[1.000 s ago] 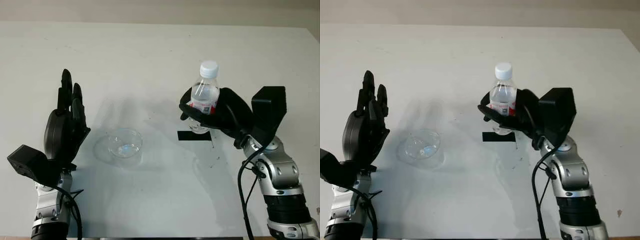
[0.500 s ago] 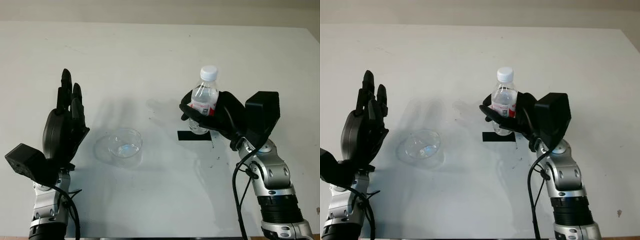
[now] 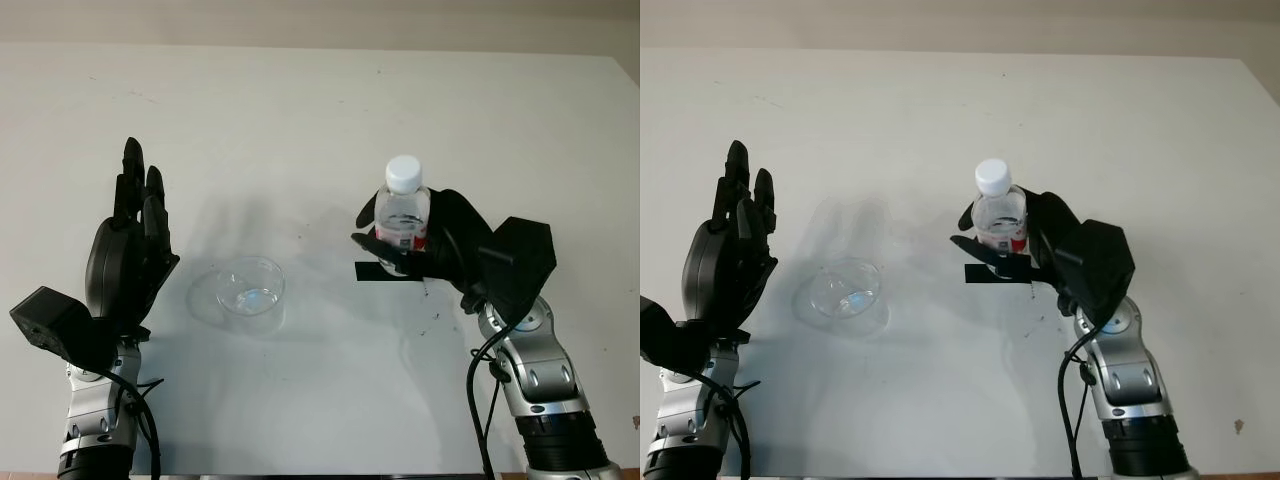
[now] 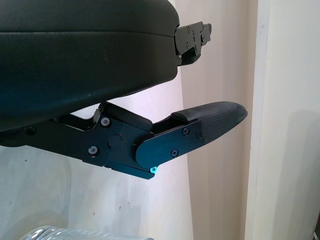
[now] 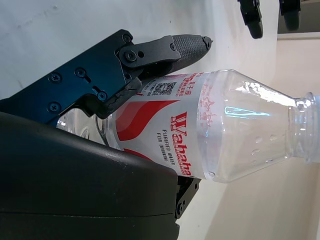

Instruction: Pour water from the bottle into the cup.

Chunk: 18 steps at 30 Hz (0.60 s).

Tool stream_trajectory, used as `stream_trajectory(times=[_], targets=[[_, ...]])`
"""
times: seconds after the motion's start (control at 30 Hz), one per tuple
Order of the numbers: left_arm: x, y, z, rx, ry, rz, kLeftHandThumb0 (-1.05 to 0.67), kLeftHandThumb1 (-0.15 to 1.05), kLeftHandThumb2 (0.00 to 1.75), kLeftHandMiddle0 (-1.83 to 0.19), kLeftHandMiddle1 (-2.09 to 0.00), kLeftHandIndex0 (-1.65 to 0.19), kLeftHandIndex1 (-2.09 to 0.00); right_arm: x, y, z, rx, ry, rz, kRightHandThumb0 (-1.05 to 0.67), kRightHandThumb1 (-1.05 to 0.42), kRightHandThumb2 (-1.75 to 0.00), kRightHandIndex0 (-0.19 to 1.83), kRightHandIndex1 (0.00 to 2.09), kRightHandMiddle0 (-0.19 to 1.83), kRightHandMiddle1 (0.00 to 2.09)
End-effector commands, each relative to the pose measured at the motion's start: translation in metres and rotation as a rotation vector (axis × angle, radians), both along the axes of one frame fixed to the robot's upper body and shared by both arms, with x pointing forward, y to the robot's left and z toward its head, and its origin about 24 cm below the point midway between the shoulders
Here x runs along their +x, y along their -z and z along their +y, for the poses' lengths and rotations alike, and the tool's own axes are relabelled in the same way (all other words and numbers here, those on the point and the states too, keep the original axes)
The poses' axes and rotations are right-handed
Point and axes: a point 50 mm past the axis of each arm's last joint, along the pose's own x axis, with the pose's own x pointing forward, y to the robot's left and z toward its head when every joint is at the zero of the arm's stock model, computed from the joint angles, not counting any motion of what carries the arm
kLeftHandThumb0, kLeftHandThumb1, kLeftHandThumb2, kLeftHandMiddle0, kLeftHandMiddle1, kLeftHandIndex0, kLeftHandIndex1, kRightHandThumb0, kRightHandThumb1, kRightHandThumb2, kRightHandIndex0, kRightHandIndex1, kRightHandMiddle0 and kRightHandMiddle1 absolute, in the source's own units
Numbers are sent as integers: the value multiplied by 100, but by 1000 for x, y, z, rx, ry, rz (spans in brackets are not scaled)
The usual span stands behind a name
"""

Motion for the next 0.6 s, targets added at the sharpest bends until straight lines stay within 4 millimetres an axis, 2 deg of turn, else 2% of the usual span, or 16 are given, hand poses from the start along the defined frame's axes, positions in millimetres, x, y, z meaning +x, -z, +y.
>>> stream_trajectory(times=[0.0,0.43,0.57], targets=[[-2,-2,0,13,-1,-11,-73,105,76,19,0,19,0,-3,-6,3,4,-16,-32,-41,-105,-46,109,209,78,209],[-2,-2,2,12,-6,-10,-73,105,76,19,0,19,0,-1,1,4,50,-12,29,-43,-105,-50,106,209,78,209],[-2,-2,3,10,0,-10,-73,105,76,19,0,19,0,-2,3,5,124,-8,61,-49,-105,-49,96,209,66,209]])
